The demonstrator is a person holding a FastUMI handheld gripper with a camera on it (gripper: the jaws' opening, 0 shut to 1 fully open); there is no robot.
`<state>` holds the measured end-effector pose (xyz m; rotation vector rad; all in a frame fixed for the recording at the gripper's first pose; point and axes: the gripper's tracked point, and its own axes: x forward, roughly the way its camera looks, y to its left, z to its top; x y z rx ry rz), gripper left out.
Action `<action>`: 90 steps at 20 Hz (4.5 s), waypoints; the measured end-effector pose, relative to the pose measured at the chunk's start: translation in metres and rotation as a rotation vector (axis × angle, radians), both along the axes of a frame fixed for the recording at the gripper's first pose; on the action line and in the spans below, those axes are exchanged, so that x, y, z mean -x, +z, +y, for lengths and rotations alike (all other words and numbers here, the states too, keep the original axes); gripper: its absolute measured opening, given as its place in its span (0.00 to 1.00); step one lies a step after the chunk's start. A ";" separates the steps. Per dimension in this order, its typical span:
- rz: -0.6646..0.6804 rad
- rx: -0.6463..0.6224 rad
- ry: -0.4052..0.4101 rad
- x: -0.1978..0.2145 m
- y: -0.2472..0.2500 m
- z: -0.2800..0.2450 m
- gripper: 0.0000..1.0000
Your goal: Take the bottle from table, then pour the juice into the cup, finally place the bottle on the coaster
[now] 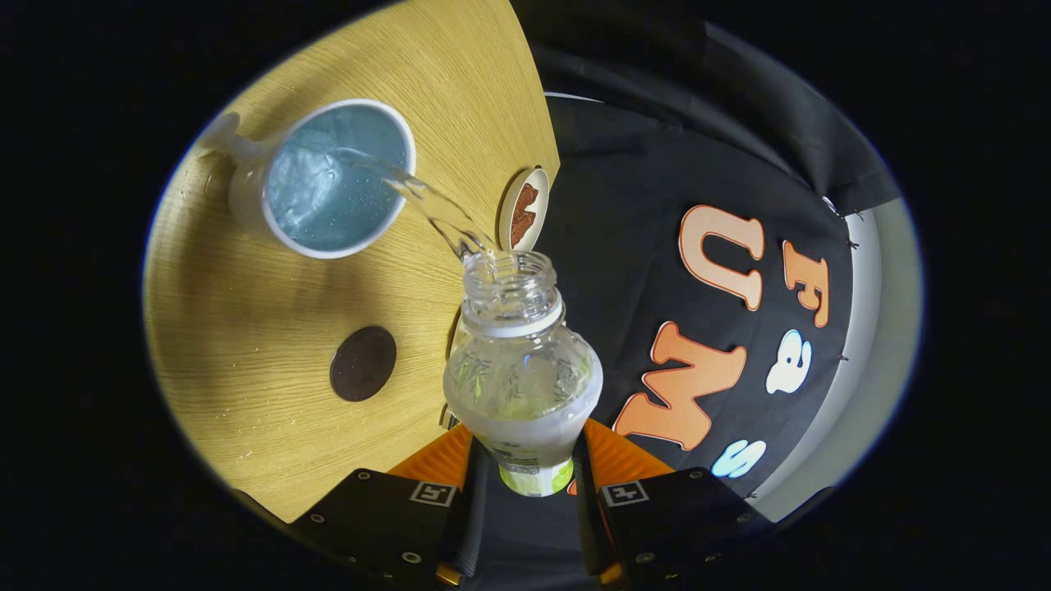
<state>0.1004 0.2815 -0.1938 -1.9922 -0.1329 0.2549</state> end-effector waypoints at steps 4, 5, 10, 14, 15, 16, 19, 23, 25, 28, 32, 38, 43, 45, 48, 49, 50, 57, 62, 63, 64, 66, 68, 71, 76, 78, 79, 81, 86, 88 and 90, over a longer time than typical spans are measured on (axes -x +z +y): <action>0.006 0.014 0.005 -0.001 -0.003 0.000 0.49; 0.007 0.018 0.007 -0.002 -0.003 0.001 0.49; 0.004 0.029 0.014 -0.004 -0.003 0.001 0.49; 0.004 0.043 0.021 -0.003 -0.002 0.002 0.49; 0.006 0.049 0.021 -0.003 -0.002 0.001 0.49; 0.005 0.054 0.020 -0.004 -0.001 0.000 0.49; 0.005 0.069 0.025 -0.003 -0.002 0.000 0.49; 0.002 0.083 0.032 -0.002 -0.001 0.003 0.49; -0.002 0.098 0.041 -0.001 0.001 0.005 0.49; -0.004 0.114 0.048 -0.001 0.002 0.007 0.49; -0.007 0.136 0.053 0.000 0.003 0.009 0.49; -0.017 0.183 0.074 0.001 0.005 0.013 0.49; -0.031 0.200 0.083 0.000 0.009 0.018 0.49; -0.036 0.211 0.089 0.000 0.010 0.021 0.49; -0.046 0.235 0.104 0.001 0.011 0.024 0.49; -0.044 0.239 0.106 0.001 0.011 0.025 0.49; -0.044 0.241 0.107 0.001 0.011 0.025 0.49; -0.053 0.273 0.126 0.000 0.014 0.029 0.49; -0.047 0.286 0.132 -0.001 0.016 0.031 0.49; -0.047 0.286 0.133 -0.003 0.017 0.031 0.49; -0.047 0.287 0.134 -0.003 0.018 0.031 0.49; -0.047 0.295 0.134 -0.005 0.022 0.032 0.49; -0.051 0.302 0.134 -0.005 0.023 0.033 0.49; -0.061 0.311 0.145 -0.004 0.027 0.037 0.49; -0.054 0.315 0.150 -0.002 0.031 0.041 0.49; -0.046 0.327 0.157 0.000 0.029 0.041 0.49; -0.047 0.329 0.159 0.001 0.028 0.042 0.49; -0.046 0.330 0.157 0.000 0.029 0.042 0.49; -0.051 0.339 0.155 0.001 0.027 0.042 0.49; -0.047 0.333 0.158 0.003 0.024 0.043 0.49; -0.045 0.327 0.162 0.006 0.020 0.044 0.49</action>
